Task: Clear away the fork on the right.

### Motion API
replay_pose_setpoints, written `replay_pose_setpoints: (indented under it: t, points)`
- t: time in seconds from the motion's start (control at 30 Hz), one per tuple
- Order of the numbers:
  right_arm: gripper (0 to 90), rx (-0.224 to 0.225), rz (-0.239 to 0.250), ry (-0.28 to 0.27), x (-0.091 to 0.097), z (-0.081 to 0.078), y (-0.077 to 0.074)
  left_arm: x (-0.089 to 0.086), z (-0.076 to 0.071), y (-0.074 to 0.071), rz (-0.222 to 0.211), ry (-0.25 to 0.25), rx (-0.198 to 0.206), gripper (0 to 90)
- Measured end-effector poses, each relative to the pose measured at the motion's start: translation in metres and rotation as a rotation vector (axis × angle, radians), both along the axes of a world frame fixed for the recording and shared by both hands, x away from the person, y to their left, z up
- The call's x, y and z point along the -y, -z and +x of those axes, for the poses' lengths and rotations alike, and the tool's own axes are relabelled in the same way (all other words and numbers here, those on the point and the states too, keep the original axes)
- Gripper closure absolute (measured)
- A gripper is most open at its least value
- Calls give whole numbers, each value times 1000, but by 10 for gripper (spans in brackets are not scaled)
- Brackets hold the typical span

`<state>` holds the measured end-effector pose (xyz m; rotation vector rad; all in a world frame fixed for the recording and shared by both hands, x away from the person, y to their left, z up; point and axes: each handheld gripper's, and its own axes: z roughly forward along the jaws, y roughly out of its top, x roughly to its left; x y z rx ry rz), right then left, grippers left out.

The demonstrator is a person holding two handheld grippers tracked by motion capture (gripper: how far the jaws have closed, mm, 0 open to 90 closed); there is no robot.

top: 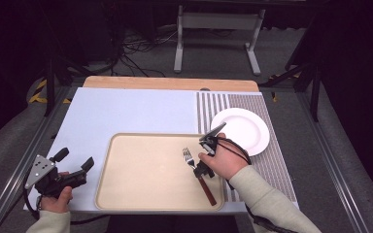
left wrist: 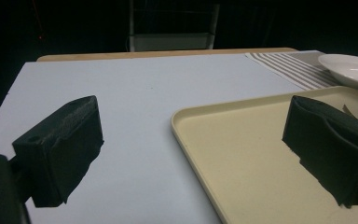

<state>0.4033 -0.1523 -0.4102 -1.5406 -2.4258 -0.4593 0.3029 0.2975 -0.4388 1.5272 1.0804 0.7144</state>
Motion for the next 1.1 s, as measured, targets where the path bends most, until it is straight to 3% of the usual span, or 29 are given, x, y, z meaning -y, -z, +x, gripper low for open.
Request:
replay_pose_setpoints:
  t: [0.17, 0.27, 0.37, 0.43, 0.5, 0.6, 0.83, 0.97, 1.07, 1.1]
  points:
    - [527, 37, 23, -4, 1, 0, -6, 0, 0, 0, -2, 0, 0, 54]
    - [414, 94, 37, -23, 0, -1, -8, 0, 0, 0, -2, 0, -1, 54]
    - [295, 181, 49, -66, -4, -2, -8, 0, 0, 0, -2, 1, -2, 54]
    - [249, 229, 46, -107, -6, -3, -9, 1, 0, 0, -2, 0, -2, 54]
    - [224, 245, 48, -118, -6, -3, -9, 0, 0, 0, -3, 0, -2, 54]
    - [189, 296, 77, -173, -9, -3, -12, 0, 0, 0, -2, 0, -2, 54]
    - [170, 379, 121, -321, -16, -1, -13, 0, 0, 0, -3, 2, -2, 53]
    - [238, 452, 142, -424, -20, 1, -12, 1, 0, 0, -3, 2, -2, 54]
    - [279, 522, 125, -486, -22, 4, -11, 0, 0, 1, -4, 1, -4, 53]
    - [279, 522, 125, -486, -22, 4, -11, 0, 0, 1, -4, 1, -4, 54]
